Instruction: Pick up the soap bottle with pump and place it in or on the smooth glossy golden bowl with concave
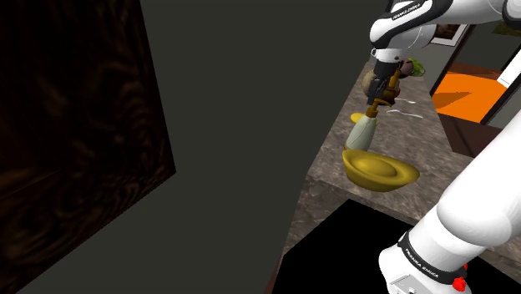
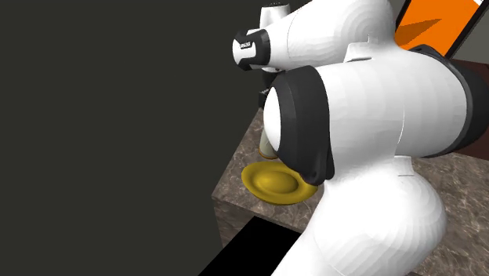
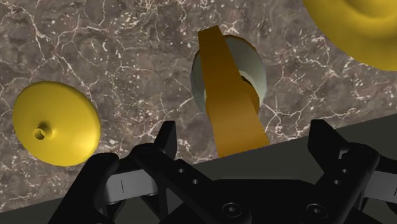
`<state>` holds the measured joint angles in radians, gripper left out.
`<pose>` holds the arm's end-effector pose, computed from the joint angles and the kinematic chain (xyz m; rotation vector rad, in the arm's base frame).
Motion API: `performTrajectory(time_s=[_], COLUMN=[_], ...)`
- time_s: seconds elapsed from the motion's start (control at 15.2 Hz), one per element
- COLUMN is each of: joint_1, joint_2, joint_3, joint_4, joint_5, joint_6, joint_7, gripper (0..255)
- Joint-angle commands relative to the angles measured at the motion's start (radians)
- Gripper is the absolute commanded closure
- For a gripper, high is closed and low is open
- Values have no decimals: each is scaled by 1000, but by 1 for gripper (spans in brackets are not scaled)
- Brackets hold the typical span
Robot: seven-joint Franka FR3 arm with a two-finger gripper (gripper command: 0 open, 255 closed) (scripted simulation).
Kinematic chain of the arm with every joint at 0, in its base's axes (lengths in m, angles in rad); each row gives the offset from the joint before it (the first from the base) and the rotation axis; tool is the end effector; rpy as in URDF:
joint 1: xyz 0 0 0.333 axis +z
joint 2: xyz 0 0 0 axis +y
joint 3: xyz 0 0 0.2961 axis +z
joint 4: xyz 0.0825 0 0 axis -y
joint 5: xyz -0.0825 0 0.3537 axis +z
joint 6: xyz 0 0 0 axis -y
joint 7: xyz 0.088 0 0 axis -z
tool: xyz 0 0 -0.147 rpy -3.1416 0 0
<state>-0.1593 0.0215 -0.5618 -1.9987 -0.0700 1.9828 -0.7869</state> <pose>0.3907 -0.3516 0.3998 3.1045 0.1473 -0.1188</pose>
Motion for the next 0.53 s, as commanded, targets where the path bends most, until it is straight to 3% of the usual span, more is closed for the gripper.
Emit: performTrajectory(time_s=[0.0, 0.46], joint_1=[-2, -4], joint_2=[8, 15], joint_3=[-2, -3], joint_4=[-20, -34], joint_5=[4, 8], joint_6=[28, 49], joint_7=[-5, -7], gripper=[0, 0])
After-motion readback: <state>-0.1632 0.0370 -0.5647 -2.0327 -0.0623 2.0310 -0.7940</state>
